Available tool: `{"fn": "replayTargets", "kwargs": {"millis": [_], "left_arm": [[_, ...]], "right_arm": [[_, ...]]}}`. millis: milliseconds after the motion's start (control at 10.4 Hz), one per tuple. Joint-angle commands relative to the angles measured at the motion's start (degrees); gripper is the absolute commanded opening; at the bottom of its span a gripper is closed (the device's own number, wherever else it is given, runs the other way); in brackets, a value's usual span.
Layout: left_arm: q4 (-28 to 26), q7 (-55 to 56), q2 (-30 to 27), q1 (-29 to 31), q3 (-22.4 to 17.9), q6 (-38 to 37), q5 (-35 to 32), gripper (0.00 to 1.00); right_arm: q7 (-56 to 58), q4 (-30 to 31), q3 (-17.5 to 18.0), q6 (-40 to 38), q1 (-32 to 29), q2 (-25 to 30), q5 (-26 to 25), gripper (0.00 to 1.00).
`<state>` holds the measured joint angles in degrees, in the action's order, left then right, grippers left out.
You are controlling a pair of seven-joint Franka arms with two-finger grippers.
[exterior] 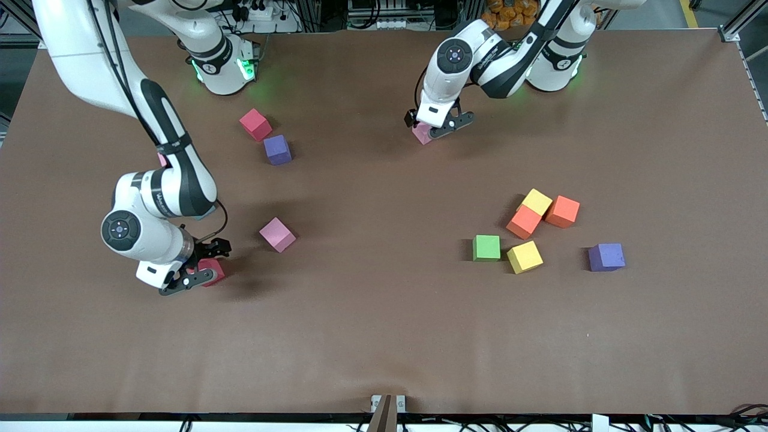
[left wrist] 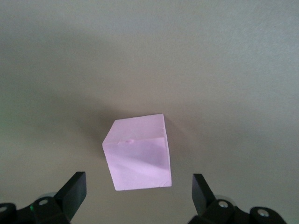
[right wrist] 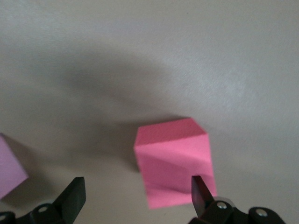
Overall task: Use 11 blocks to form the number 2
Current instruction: 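Close the right gripper on the red block while the left gripper grasps the pink block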
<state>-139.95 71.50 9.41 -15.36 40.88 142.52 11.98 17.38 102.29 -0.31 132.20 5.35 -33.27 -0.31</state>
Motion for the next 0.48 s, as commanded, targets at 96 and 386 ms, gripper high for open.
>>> {"fn": "replayTargets", "kwargs": {"millis": [96, 386], "left_arm": [[-0.32, 1.71, 4.21, -1.43, -0.53, 3.82, 0.58, 1.00], [-0.41, 1.71, 5.36, -1.78, -1.32, 4.00, 0.50, 1.00]], "right_arm": [[4.31, -2.97, 0.39, 0.34, -0.52, -1.71, -0.92, 1.00], [7.56, -3.76, 0.22, 0.34, -1.22, -1.71, -0.92, 1.00]]}}
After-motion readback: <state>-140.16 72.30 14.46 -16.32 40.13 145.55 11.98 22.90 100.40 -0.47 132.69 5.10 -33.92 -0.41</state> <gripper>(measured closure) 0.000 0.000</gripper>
